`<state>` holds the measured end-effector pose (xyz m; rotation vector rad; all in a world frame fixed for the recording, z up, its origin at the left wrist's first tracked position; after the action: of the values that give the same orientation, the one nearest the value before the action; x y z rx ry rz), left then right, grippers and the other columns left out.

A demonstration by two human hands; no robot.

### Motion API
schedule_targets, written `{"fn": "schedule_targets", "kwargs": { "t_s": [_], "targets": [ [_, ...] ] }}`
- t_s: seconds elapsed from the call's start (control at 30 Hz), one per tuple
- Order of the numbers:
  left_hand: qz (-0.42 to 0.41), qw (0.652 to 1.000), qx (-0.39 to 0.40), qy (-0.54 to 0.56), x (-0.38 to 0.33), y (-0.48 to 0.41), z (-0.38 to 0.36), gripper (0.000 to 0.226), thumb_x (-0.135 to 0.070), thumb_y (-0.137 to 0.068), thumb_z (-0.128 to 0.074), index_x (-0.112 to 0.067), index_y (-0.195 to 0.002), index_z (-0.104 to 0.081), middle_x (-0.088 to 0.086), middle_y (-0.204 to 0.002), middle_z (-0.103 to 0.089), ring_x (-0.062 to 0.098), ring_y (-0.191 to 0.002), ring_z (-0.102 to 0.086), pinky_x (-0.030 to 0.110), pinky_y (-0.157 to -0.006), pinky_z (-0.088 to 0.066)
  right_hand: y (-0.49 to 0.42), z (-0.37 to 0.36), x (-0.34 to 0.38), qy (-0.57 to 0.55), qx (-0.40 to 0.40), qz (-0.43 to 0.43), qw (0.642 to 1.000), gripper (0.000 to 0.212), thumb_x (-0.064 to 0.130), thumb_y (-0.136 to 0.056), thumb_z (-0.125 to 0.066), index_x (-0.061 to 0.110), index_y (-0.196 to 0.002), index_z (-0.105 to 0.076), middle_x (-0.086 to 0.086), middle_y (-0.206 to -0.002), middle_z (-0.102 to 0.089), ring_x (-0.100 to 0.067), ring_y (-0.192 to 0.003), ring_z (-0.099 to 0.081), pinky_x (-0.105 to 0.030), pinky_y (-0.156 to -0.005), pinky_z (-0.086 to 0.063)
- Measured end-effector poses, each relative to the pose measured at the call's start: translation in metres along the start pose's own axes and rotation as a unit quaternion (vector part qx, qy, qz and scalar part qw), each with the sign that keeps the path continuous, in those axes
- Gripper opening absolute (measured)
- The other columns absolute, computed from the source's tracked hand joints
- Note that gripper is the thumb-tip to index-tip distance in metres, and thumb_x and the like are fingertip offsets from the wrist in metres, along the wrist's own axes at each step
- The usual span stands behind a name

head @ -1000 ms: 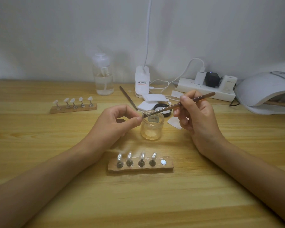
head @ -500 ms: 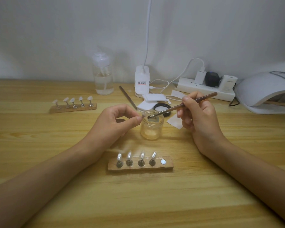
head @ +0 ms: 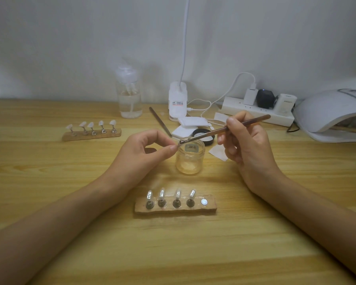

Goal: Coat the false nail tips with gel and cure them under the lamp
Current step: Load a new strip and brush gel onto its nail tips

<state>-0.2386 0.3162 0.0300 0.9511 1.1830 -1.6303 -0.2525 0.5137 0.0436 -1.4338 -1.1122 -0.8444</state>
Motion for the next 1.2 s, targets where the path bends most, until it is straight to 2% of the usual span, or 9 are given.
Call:
{"fn": "schedule_targets", "kwargs": {
  "t_s": [0.23,0.4,0.57,0.73,0.9,1.1,1.2],
  "targets": [
    [-0.010,1.000,0.004,0.005,-0.001,0.000,-0.001,0.007,-0.017,-0.089,-0.069,-0.014,-0.083,-0.066,-0.025,-0.054,-0.058,-0.006,-0.040,-0.046,0.002,-0.043,-0.032,0.000,0.009,-0.004,0.012,-0.038,-0.016,0.999,0.022,0.017,-0.101,-0.052,0.019,-0.079,-0.048,0.001,-0.060,-0.061,-0.007,-0.043,-0.037,-0.016,-0.041,-0.029],
    [-0.021,1.000,0.006,0.007,-0.002,0.000,-0.001,0.008,-0.018,-0.088,-0.070,-0.015,-0.083,-0.065,-0.025,-0.054,-0.058,-0.005,-0.041,-0.046,0.002,-0.044,-0.033,0.000,0.000,-0.001,0.011,-0.001,0.001,1.000,0.022,0.021,-0.101,-0.053,0.022,-0.079,-0.050,-0.001,-0.063,-0.063,-0.007,-0.044,-0.039,-0.015,-0.041,-0.031],
    [-0.032,0.999,0.010,0.003,-0.002,0.000,-0.001,0.008,-0.019,-0.089,-0.069,-0.014,-0.085,-0.065,-0.026,-0.051,-0.056,-0.008,-0.042,-0.047,0.001,-0.045,-0.033,0.000,0.009,-0.004,0.020,-0.039,-0.015,0.999,0.023,0.018,-0.101,-0.052,0.020,-0.078,-0.049,0.000,-0.060,-0.061,-0.007,-0.043,-0.037,-0.016,-0.041,-0.029],
    [-0.040,0.999,0.011,0.004,-0.002,-0.001,-0.001,0.008,-0.019,-0.089,-0.069,-0.015,-0.084,-0.065,-0.026,-0.055,-0.058,-0.008,-0.045,-0.049,0.001,-0.046,-0.035,0.001,0.000,0.002,0.009,0.000,0.009,1.000,0.020,0.020,-0.101,-0.052,0.020,-0.080,-0.050,-0.002,-0.063,-0.063,-0.007,-0.043,-0.038,-0.016,-0.041,-0.029],
    [-0.046,0.999,0.013,0.015,-0.003,-0.001,-0.001,0.010,-0.023,-0.088,-0.070,-0.014,-0.084,-0.065,-0.025,-0.055,-0.057,-0.005,-0.044,-0.047,0.002,-0.046,-0.034,0.000,0.009,-0.003,0.028,-0.038,-0.008,0.999,0.022,0.018,-0.101,-0.052,0.020,-0.080,-0.050,0.000,-0.061,-0.062,-0.007,-0.043,-0.038,-0.017,-0.041,-0.028],
    [-0.059,0.998,0.021,0.015,-0.006,-0.001,-0.003,0.008,-0.017,-0.090,-0.068,-0.015,-0.084,-0.063,-0.025,-0.053,-0.055,-0.006,-0.046,-0.047,0.002,-0.047,-0.034,0.000,-0.001,0.003,0.007,0.009,0.019,1.000,0.021,0.019,-0.101,-0.052,0.020,-0.080,-0.049,-0.002,-0.063,-0.063,-0.008,-0.044,-0.038,-0.017,-0.041,-0.028],
    [-0.062,0.998,0.023,0.019,-0.006,0.000,-0.003,0.009,-0.018,-0.090,-0.068,-0.013,-0.085,-0.063,-0.024,-0.053,-0.054,-0.002,-0.043,-0.041,0.004,-0.046,-0.032,0.001,0.003,-0.001,0.030,-0.013,0.003,0.999,0.022,0.018,-0.101,-0.053,0.020,-0.079,-0.049,-0.001,-0.062,-0.063,-0.008,-0.044,-0.037,-0.018,-0.041,-0.027]
  ]
}}
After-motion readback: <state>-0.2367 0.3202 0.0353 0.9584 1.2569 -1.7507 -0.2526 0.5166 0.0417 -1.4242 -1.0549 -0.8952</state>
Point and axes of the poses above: each hand's wrist, its own y-axis away from the middle knuckle, its own z-axis out of the back of the hand, x = y × z, the point moved 10 cm from there along -y, towards the middle knuckle
